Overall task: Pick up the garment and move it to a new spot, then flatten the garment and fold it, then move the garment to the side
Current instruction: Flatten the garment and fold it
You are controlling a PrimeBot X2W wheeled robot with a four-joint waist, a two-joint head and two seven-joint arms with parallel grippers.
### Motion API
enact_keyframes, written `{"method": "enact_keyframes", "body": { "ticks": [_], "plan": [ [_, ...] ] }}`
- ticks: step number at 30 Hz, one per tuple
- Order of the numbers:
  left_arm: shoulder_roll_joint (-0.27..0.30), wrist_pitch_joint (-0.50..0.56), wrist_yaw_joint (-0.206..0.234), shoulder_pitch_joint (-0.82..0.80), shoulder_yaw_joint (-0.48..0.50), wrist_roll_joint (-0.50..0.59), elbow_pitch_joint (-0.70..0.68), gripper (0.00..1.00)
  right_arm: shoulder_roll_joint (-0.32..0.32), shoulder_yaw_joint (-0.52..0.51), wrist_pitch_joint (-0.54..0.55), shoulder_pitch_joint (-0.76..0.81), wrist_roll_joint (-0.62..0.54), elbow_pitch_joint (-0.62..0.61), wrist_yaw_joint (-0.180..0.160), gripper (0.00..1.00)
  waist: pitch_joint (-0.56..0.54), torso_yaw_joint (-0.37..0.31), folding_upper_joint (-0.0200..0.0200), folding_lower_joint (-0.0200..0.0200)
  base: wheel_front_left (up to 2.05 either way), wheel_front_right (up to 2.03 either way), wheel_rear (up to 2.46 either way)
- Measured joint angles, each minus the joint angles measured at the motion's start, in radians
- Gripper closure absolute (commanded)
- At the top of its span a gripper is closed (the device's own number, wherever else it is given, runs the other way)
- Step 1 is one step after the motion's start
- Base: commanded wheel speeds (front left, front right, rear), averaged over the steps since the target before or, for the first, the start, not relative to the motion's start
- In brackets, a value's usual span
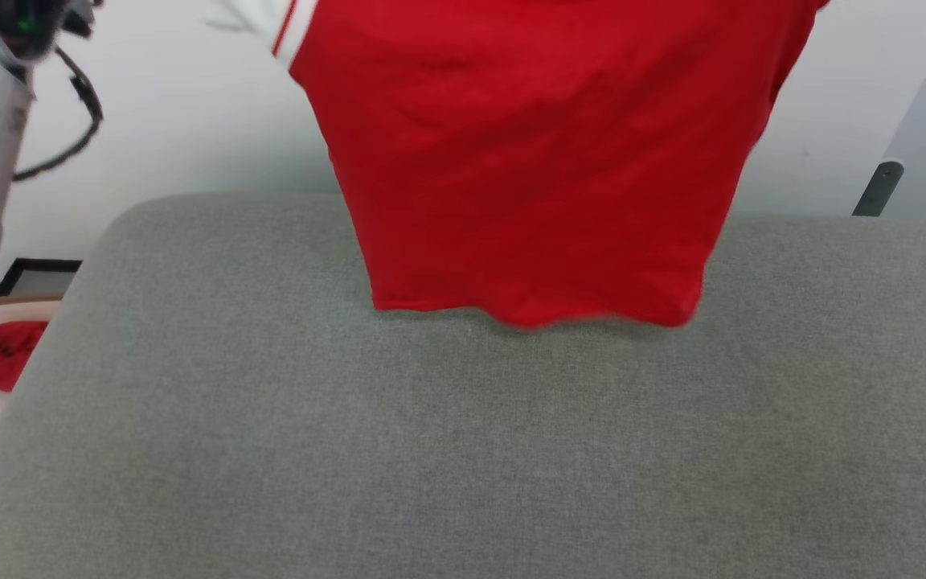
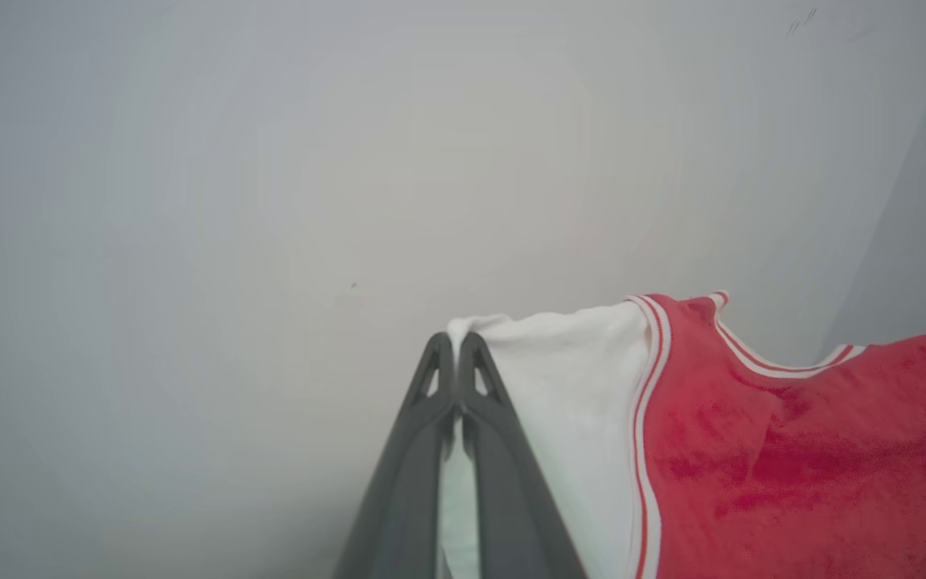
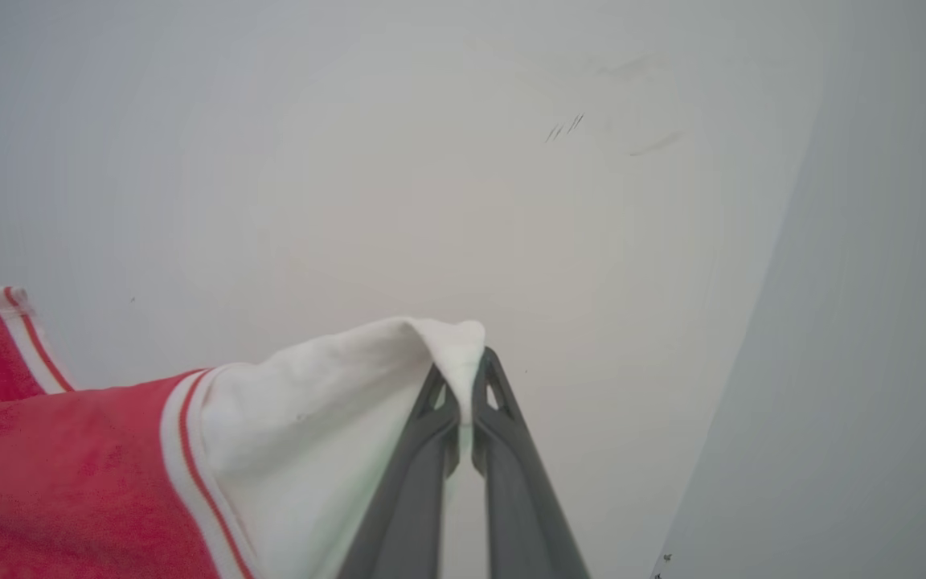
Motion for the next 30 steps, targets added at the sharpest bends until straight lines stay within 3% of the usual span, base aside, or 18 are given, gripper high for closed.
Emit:
{"method": "enact_keyframes", "body": {
  "ticks": [17,24,30],
  "plan": [
    [-0.012,-0.118,-0.005,-0.09,0.022,0.01,0.131,1.0,-0.01,0.043,-0.062,-0.096,0.029,0.151,0.0,1.0,0.023,-0.017,0.0,-0.0001,0.0,0.0,0.0],
    [-0.02,-0.143,-0.018,-0.14,0.025,0.009,0.152,1.0,-0.018,0.07,-0.076,-0.157,0.041,0.151,0.0,1.0,0.096,-0.023,0.0,0.0,0.0,0.0,0.0],
    [-0.034,-0.197,-0.019,-0.213,0.008,0.043,0.153,1.0,-0.023,0.073,-0.152,-0.261,-0.001,0.16,0.0,1.0,0.204,-0.027,0.0,-0.0001,0.0,0.0,0.0]
  ]
}}
